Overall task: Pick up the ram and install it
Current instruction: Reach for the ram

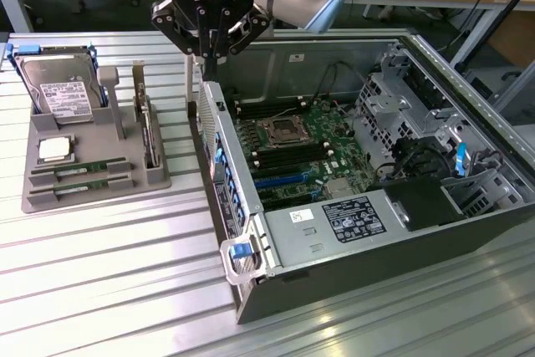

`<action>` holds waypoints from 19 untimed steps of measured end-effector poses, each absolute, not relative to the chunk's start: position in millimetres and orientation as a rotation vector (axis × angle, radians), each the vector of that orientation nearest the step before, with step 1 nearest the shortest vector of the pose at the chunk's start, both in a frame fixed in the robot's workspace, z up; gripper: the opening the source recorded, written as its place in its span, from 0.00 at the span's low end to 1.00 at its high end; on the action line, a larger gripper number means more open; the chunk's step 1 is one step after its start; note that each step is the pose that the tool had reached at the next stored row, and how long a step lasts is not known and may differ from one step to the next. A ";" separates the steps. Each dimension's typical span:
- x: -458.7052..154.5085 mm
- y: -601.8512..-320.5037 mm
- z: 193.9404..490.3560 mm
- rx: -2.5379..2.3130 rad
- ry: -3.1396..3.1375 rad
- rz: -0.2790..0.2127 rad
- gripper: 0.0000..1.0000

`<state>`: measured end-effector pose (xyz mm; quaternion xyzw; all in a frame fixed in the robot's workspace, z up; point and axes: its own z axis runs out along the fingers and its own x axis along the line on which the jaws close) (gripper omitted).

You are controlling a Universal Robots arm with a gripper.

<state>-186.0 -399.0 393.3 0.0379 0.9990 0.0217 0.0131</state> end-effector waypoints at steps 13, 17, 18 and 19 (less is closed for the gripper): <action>-197.6 -398.9 393.3 0.118 3.112 0.068 0.10; -199.3 -398.9 393.3 0.118 3.113 0.068 0.10; -199.9 -398.9 393.2 0.118 3.112 0.068 0.10; -200.8 -398.9 393.3 0.118 3.113 0.068 0.10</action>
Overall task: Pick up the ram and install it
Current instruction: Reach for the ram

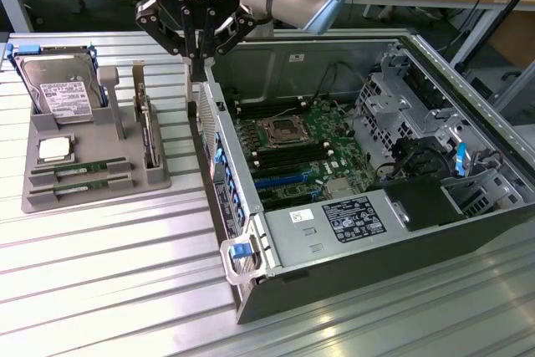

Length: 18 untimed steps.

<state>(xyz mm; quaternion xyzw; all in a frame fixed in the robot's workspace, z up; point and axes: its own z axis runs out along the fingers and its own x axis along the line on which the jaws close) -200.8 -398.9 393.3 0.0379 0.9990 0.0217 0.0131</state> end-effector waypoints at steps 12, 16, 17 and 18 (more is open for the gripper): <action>-206.1 -398.9 393.2 0.118 3.112 0.068 0.10; -207.6 -398.9 393.2 0.118 3.112 0.068 0.10; -208.3 -398.9 393.3 0.118 3.113 0.068 0.10; -209.0 -398.9 393.2 0.118 3.112 0.068 0.10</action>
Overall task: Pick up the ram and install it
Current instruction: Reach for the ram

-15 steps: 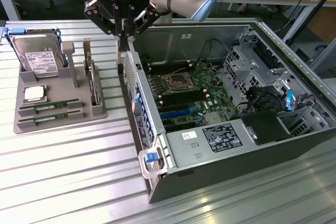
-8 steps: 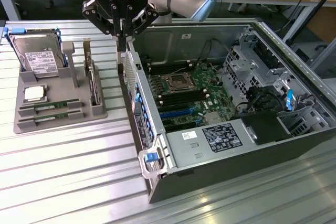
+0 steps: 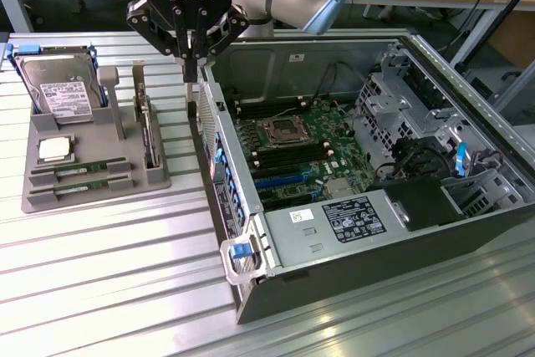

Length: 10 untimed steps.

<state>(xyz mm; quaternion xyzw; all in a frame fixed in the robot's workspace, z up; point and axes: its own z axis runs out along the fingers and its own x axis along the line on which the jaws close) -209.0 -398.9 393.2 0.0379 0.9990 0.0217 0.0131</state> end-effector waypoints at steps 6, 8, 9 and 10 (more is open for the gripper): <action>-211.4 -398.9 393.2 0.118 3.112 0.068 0.10; -212.5 -398.9 393.2 0.118 3.113 0.068 0.10; -212.9 -398.9 393.2 0.118 3.112 0.068 0.10; -213.4 -398.9 393.2 0.118 3.113 0.068 0.10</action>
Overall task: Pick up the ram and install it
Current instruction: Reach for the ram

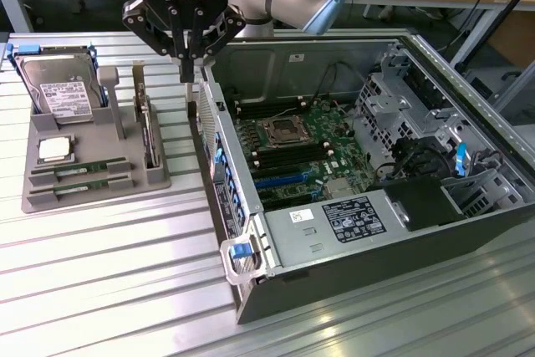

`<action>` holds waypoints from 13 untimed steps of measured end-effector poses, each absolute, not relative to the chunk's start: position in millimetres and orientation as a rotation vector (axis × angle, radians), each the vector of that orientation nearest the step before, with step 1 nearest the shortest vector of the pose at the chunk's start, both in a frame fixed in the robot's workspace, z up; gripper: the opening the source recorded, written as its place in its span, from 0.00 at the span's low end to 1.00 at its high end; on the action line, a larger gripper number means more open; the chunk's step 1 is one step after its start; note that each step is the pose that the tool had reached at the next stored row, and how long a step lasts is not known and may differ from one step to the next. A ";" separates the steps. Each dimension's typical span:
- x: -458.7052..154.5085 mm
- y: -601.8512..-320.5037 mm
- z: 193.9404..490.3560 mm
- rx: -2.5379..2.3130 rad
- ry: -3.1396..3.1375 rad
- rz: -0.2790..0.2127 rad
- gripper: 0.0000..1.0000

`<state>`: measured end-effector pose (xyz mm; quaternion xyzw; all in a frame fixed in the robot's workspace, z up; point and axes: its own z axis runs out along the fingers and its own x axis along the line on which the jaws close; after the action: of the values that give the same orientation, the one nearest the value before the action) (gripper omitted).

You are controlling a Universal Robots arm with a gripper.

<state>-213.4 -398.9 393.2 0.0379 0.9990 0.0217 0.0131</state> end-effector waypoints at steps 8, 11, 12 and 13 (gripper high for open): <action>-217.5 -398.9 393.2 0.118 3.112 0.068 0.10; -218.7 -398.9 393.2 0.118 3.113 0.068 0.10; -219.1 -398.9 393.2 0.118 3.113 0.068 0.10; -219.3 -398.9 393.1 0.118 3.112 0.068 0.10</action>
<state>-219.3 -398.9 393.1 0.0379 0.9990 0.0217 0.0131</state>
